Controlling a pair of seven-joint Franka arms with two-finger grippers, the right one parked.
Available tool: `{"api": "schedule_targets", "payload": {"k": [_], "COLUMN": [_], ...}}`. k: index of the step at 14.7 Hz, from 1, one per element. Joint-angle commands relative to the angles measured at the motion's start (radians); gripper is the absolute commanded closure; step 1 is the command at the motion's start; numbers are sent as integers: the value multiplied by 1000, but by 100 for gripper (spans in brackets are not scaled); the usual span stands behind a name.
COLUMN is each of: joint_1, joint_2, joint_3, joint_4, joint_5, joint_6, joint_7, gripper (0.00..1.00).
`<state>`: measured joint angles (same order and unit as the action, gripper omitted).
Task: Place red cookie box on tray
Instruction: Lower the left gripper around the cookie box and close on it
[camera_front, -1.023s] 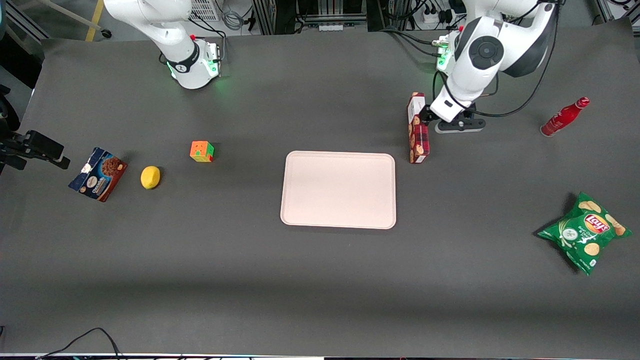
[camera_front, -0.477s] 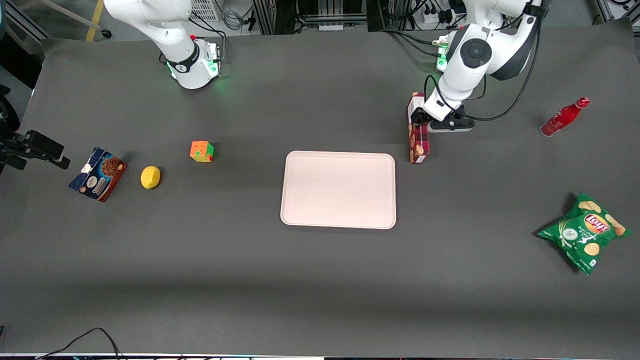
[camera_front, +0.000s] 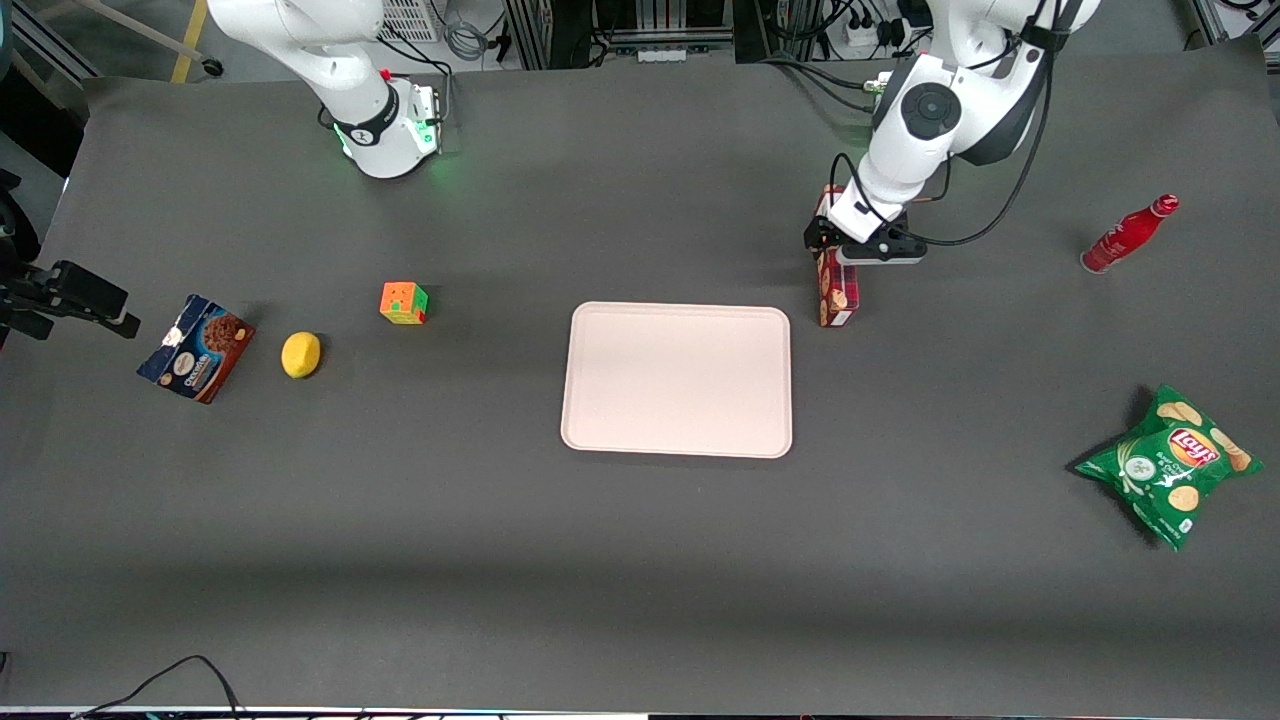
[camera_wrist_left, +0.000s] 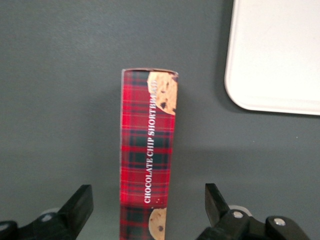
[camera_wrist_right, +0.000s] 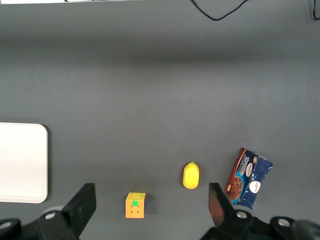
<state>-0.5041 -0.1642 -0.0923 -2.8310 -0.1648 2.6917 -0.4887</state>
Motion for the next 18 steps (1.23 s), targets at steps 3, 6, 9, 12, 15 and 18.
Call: {"api": "schedule_targets", "payload": {"k": [3,6,9,12,15,18], "joint_1": [-19,-28,-28,-28,-28,-27], "joint_2": [14,32,38,41,52,54], "joint_3": [-17,-15,-15,-14,-15,-14], "joint_4": [-82,-93,-96,-97,-99,-97], "joint_5": [-15,-15,-13,-15,-13,-13], "joint_6": [118,154,155,155,155,155], "joint_7": [-7,-7,-4,24,32,45], "gripper": [0,0,4,21,45,59]}}
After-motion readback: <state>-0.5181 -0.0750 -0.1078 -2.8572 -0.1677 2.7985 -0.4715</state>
